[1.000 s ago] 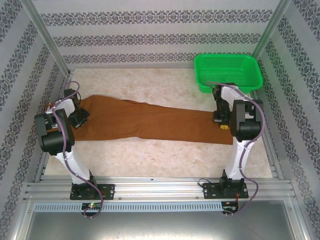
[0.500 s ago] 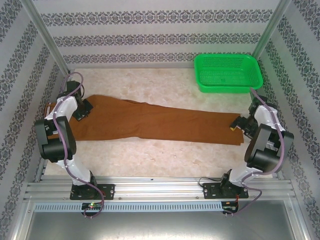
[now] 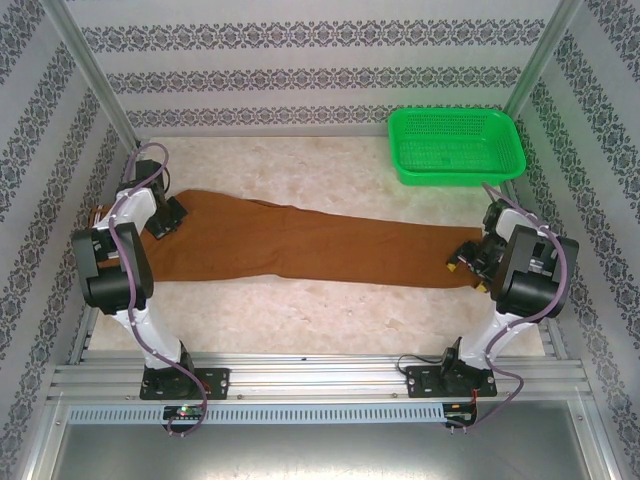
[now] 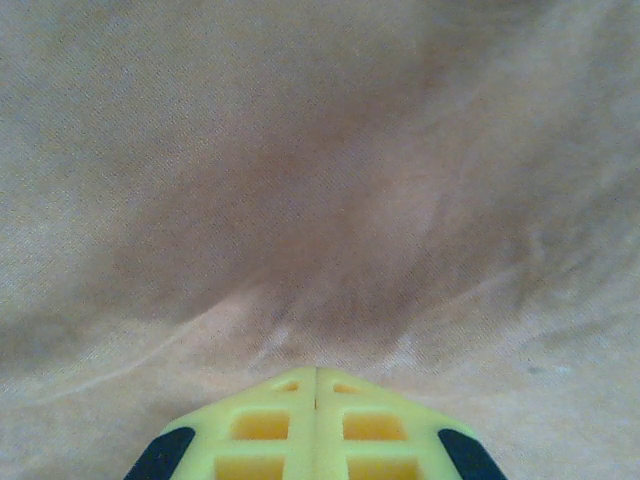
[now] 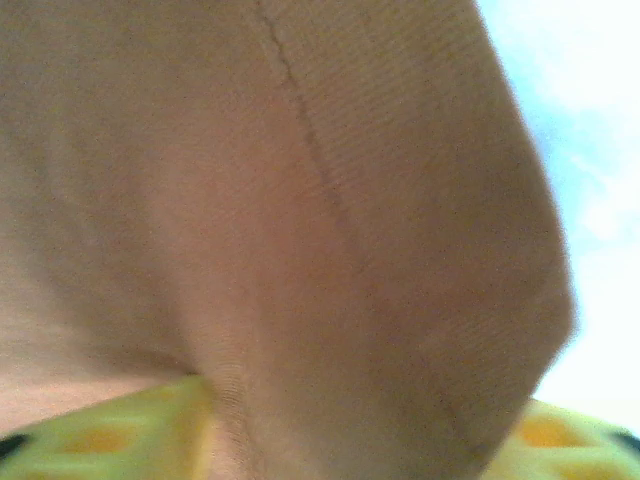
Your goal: Roll up the long pants
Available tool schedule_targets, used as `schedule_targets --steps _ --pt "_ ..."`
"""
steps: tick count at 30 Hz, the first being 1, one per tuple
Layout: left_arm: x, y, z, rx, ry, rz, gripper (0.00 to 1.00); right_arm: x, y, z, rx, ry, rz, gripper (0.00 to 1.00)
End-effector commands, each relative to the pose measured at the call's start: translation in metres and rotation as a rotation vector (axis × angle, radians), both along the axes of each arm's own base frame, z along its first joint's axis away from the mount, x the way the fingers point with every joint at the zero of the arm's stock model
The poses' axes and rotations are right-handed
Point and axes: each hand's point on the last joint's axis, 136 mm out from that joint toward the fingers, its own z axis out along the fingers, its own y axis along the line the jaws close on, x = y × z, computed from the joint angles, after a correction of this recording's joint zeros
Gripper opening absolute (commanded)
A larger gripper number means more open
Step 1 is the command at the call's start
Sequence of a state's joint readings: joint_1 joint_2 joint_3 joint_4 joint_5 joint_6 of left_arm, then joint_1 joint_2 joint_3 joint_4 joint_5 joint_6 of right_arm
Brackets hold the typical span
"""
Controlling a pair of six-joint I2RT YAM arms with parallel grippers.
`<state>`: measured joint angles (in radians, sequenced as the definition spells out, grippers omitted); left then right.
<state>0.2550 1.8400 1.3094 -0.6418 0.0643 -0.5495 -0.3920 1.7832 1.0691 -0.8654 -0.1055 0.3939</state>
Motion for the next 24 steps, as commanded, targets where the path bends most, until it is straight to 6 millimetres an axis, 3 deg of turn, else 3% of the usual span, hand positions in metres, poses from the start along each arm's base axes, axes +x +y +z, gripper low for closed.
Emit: schedule_targets --steps 1,9,12,14,16,17,20,22,24 --pt "0.009 -0.004 0.002 -0.009 -0.019 -0.032 0.0 -0.003 -0.03 0.001 -0.092 0.018 -0.056 0.0" --pt "0.008 -0.035 -0.005 -0.047 0.005 -0.099 0.0 0.006 -0.131 0.088 -0.441 -0.126 -0.259 0.0" --pt "0.006 -0.046 -0.005 -0.063 0.007 -0.114 0.0 0.028 -0.145 0.11 -0.486 -0.172 -0.27 0.0" --pt "0.003 -0.048 -0.002 -0.065 0.002 -0.106 0.0 0.047 -0.135 0.121 -0.509 -0.195 -0.209 0.0" --pt "0.001 -0.047 0.007 -0.055 -0.025 -0.092 0.0 0.074 -0.094 0.133 -0.476 -0.273 -0.099 0.0" --pt "-0.001 -0.045 0.014 -0.04 -0.034 -0.086 0.0 0.09 -0.058 0.142 -0.457 -0.335 -0.009 0.0" --pt "-0.004 -0.042 0.028 -0.021 -0.057 -0.089 0.0 0.117 0.072 0.174 -0.381 -0.522 0.296 0.0" --pt "-0.008 -0.045 0.031 -0.028 -0.069 -0.1 0.0 0.117 0.163 0.189 -0.28 -0.607 0.47 0.0" --pt "-0.01 -0.047 0.034 -0.038 -0.097 -0.107 0.08 0.11 0.237 0.195 -0.173 -0.632 0.611 0.0"
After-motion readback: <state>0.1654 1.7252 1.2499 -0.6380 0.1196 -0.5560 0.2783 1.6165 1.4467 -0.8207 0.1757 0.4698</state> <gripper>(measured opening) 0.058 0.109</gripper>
